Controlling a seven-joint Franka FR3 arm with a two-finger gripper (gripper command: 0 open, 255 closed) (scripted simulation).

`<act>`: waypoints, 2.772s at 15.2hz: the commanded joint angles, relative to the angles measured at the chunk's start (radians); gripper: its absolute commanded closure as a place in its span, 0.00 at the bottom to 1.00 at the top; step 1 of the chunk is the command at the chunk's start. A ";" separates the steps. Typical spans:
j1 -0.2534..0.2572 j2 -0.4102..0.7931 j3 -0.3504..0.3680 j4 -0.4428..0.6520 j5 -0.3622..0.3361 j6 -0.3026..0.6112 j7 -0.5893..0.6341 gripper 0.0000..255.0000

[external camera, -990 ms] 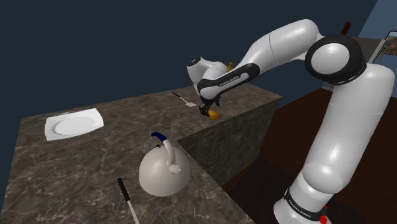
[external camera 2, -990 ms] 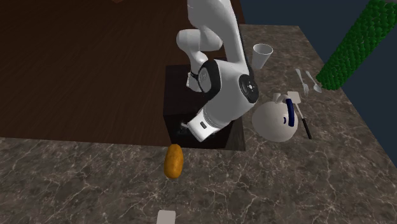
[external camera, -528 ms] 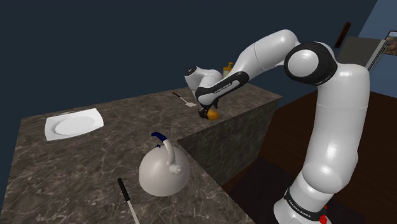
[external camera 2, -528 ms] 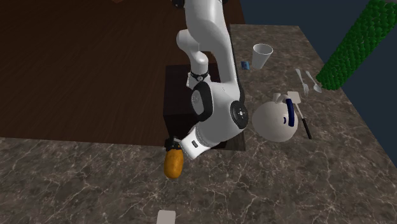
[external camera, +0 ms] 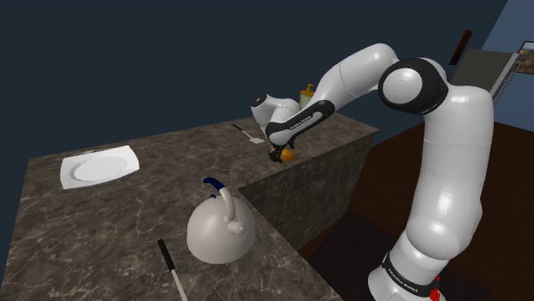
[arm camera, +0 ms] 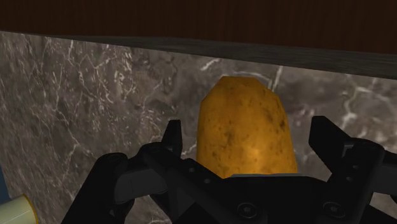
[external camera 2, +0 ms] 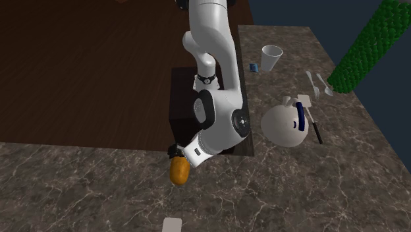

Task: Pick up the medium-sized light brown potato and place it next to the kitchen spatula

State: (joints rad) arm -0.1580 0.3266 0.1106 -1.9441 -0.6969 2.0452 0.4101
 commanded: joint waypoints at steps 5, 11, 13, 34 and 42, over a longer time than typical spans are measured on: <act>0.000 0.000 0.000 0.000 0.000 0.001 0.000 1.00; 0.000 0.001 0.000 0.001 0.000 0.001 0.000 1.00; 0.000 0.000 0.000 0.000 0.000 0.001 0.000 1.00; 0.001 -0.130 0.017 0.099 0.073 -0.188 -0.140 1.00; 0.031 -0.219 0.045 0.053 0.102 -0.250 -0.122 1.00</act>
State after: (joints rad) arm -0.1350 0.1290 0.1487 -1.8651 -0.6002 1.7984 0.2734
